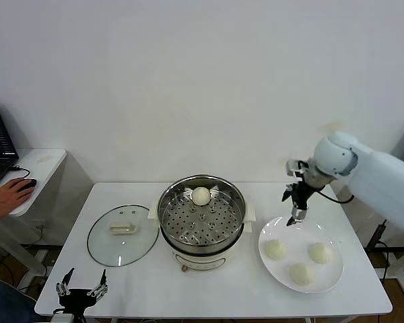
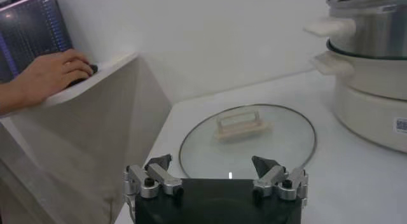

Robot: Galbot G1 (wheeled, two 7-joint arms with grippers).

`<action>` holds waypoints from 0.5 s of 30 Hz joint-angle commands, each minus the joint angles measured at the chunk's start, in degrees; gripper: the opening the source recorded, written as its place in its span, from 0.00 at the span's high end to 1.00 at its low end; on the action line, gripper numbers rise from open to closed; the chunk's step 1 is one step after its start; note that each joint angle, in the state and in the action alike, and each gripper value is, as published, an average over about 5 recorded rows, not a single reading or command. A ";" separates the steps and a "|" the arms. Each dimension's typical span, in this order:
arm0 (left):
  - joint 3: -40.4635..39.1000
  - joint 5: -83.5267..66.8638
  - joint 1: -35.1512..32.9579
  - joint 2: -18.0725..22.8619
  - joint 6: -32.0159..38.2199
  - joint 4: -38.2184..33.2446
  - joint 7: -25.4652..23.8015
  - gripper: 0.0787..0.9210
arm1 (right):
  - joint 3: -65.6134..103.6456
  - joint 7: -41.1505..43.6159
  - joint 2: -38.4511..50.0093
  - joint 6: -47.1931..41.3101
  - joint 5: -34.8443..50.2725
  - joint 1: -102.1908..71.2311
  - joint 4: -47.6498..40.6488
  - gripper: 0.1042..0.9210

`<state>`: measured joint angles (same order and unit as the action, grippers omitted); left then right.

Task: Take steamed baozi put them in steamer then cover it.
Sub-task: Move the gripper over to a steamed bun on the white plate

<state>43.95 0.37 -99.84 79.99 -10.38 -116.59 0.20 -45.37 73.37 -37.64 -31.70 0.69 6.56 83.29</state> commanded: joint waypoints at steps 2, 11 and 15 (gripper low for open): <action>-0.04 0.12 -0.05 0.01 -0.03 0.23 -0.06 0.12 | 2.97 -1.62 0.55 -0.74 -2.14 -8.73 1.05 0.12; -0.26 0.51 -0.19 0.11 0.05 0.87 -0.02 0.12 | 5.30 -3.83 -1.69 -0.31 -6.29 -12.88 -0.45 0.12; -0.26 0.55 -0.14 0.10 0.05 1.07 -0.05 0.12 | 5.90 -4.86 -2.88 0.00 -8.25 -13.74 -1.82 0.12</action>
<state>43.70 0.91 -99.97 80.08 -10.36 -115.47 0.16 -40.96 69.96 -40.14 -31.69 -5.08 -4.04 81.68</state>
